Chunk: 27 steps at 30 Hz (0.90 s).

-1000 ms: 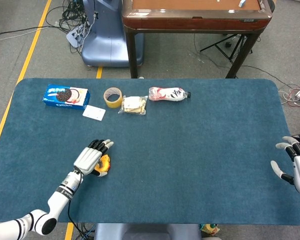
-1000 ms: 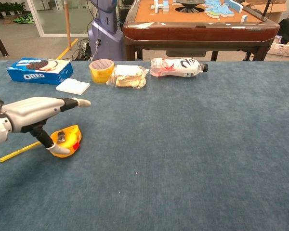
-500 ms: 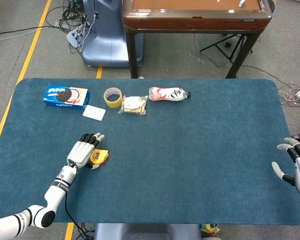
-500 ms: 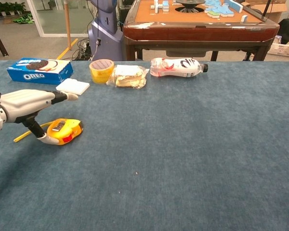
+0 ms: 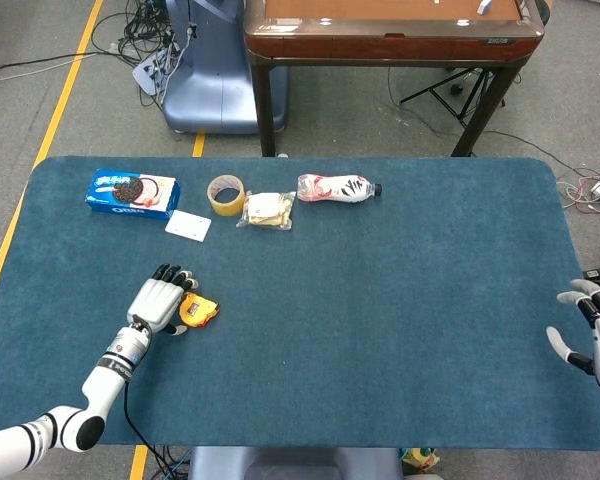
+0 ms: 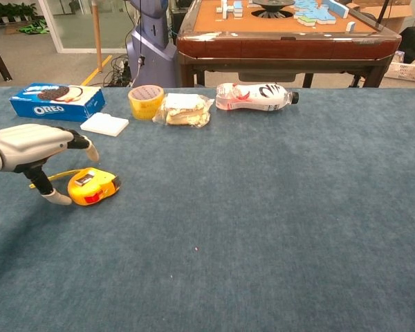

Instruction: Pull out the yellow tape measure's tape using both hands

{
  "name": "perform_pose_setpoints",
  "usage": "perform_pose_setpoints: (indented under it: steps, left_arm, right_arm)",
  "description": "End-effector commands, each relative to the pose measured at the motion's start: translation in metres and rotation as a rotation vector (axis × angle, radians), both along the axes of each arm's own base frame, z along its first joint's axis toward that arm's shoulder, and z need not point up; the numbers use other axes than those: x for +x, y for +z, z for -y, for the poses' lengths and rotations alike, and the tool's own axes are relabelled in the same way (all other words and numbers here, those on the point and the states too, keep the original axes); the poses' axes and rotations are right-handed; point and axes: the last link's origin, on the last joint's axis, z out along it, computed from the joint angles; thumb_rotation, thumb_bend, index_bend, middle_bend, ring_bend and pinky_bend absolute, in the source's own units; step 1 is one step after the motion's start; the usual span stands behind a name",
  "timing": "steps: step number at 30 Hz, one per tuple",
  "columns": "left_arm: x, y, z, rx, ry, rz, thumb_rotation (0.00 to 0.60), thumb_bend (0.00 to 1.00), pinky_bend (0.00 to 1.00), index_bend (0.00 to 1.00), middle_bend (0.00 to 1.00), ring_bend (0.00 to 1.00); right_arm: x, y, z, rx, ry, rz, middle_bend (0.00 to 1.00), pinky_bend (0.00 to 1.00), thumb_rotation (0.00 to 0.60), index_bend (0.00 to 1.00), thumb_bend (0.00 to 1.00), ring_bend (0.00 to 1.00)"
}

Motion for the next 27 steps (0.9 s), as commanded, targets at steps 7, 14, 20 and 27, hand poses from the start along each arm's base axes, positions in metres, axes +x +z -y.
perform_pose_setpoints:
  steps: [7, 14, 20, 27]
  left_arm:
    - [0.003, -0.005, -0.003, -0.042, -0.016, -0.02, 0.6, 0.11, 0.04, 0.23, 0.17, 0.08]
    - [0.007, -0.01, -0.005, -0.068, -0.026, -0.022, 0.6, 0.11, 0.04, 0.23, 0.17, 0.08]
    - [0.007, -0.012, -0.007, -0.076, -0.043, -0.051, 0.6, 0.11, 0.04, 0.25, 0.17, 0.08]
    - [0.004, -0.01, -0.008, -0.081, -0.041, -0.059, 0.6, 0.11, 0.04, 0.29, 0.22, 0.1]
  right_arm:
    - [-0.002, 0.0, -0.002, 0.0, -0.009, 0.001, 0.28, 0.22, 0.6, 0.38, 0.34, 0.21]
    - [-0.001, 0.001, -0.003, -0.002, -0.014, -0.001, 0.28, 0.22, 0.6, 0.38, 0.34, 0.21]
    - [-0.001, 0.001, -0.004, -0.006, -0.02, -0.002, 0.28, 0.22, 0.6, 0.38, 0.34, 0.21]
    - [0.0, 0.001, -0.005, -0.008, -0.021, -0.006, 0.28, 0.22, 0.6, 0.38, 0.34, 0.21]
